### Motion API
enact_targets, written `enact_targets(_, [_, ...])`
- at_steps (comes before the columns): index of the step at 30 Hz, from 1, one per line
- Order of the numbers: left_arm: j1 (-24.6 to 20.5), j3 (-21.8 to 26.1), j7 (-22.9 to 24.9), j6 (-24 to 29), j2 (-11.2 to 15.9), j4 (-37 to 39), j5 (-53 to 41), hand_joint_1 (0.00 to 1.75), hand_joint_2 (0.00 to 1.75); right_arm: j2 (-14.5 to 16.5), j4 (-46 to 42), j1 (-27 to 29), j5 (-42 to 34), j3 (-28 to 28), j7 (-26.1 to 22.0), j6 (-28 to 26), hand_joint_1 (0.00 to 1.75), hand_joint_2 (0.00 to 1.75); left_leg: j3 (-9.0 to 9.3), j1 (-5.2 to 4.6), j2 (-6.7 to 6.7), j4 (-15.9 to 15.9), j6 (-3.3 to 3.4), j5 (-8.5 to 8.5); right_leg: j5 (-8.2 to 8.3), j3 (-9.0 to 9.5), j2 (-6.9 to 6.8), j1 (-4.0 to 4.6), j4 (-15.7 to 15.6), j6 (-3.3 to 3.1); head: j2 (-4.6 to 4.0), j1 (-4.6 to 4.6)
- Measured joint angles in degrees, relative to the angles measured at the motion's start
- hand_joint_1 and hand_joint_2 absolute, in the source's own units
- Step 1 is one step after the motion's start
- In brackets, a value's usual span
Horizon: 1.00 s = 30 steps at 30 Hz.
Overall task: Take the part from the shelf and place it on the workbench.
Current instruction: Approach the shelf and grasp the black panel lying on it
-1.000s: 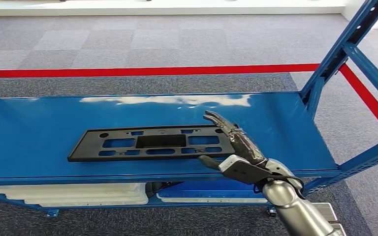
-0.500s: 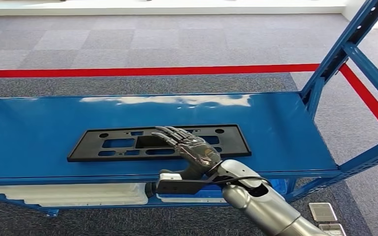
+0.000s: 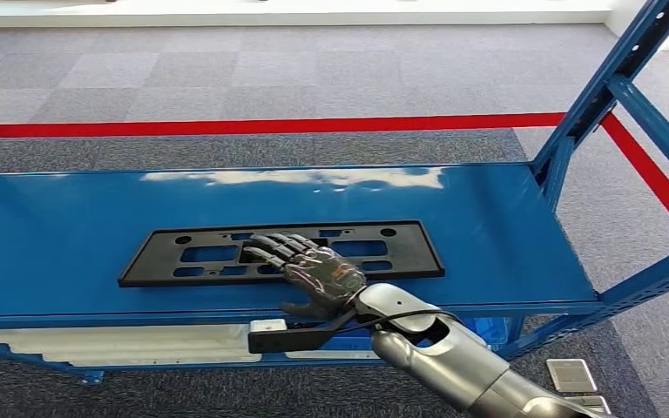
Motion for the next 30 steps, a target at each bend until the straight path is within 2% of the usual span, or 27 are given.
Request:
enact_targets(5, [0.0, -0.1, 0.0, 0.0, 0.0, 0.0, -0.1, 0.0, 0.0, -0.1, 1.9, -0.4, 4.5, 1.1, 3.3, -0.7, 0.0, 1.75, 0.0, 0.0, 0.0, 0.0, 0.0, 0.0, 0.0, 0.0, 0.0, 0.0, 0.0, 0.0, 0.0, 0.0])
enact_targets(14, [-0.1, -0.3, 0.0, 0.1, 0.0, 0.0, -0.8, 0.0, 0.0, -0.4, 6.7, -1.9, 9.3, 0.8, 6.2, -1.5, 0.0, 1.75, 0.1, -0.01, 0.0, 0.0, 0.0, 0.0, 0.0, 0.07, 0.01, -0.01, 0.0, 0.0, 0.0, 0.0])
enact_targets(26, [-0.1, -0.4, 0.0, 0.1, 0.0, 0.0, -1.0, 0.0, 0.0, -0.2, 11.2, -3.4, 17.9, -1.8, 11.1, -3.4, 0.0, 1.75, 0.66, -0.01, 0.0, 0.0, 0.0, -0.01, -0.03, 0.63, 0.02, -0.01, 0.0, 0.01, 0.0, 0.0])
enact_targets(30, [-0.1, -0.4, 0.0, 0.2, 0.0, 0.0, -1.0, 0.0, 0.0, 0.0, 12.3, -3.6, 18.5, -3.3, 11.8, -3.4, 0.0, 1.75, 0.81, -0.02, 0.01, 0.0, 0.0, -0.01, -0.03, 0.79, 0.02, -0.01, 0.0, 0.01, 0.01, 0.0])
